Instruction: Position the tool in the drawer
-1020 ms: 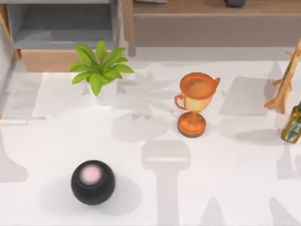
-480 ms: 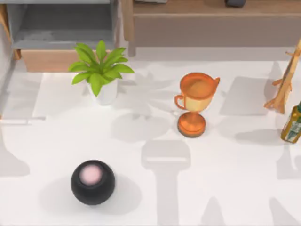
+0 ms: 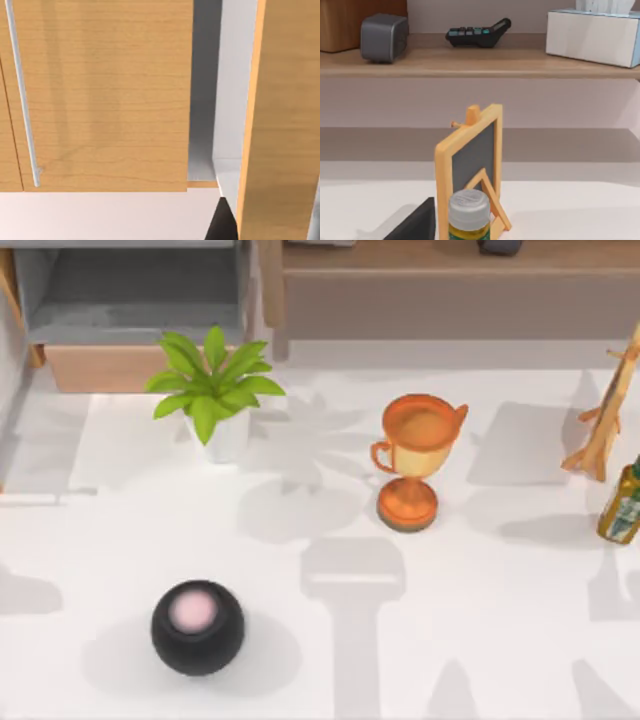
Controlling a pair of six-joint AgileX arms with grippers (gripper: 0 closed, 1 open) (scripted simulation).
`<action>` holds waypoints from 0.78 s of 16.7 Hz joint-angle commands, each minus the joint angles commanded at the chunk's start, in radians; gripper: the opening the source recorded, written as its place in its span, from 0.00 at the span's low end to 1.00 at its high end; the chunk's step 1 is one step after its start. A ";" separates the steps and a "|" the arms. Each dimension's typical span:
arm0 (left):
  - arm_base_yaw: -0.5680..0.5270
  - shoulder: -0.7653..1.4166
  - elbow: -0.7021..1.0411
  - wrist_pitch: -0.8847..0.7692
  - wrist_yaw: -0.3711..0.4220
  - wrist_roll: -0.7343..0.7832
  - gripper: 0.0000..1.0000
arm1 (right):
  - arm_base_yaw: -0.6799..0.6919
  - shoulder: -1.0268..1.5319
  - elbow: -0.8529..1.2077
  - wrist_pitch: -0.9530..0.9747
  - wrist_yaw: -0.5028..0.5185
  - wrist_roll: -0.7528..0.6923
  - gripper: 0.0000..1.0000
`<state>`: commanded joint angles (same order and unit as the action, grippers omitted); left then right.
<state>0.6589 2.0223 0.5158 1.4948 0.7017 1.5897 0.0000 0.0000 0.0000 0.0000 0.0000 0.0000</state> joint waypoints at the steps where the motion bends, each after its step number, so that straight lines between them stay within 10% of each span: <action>1: 0.000 0.000 0.000 0.000 0.000 0.000 0.10 | 0.000 0.000 0.000 0.000 0.000 0.000 1.00; 13: -0.008 0.018 0.016 -0.019 -0.008 -0.004 0.00 | 0.000 0.000 0.000 0.000 0.000 0.000 1.00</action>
<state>0.6504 2.0402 0.5318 1.4758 0.6933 1.5852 0.0000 0.0000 0.0000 0.0000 0.0000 0.0000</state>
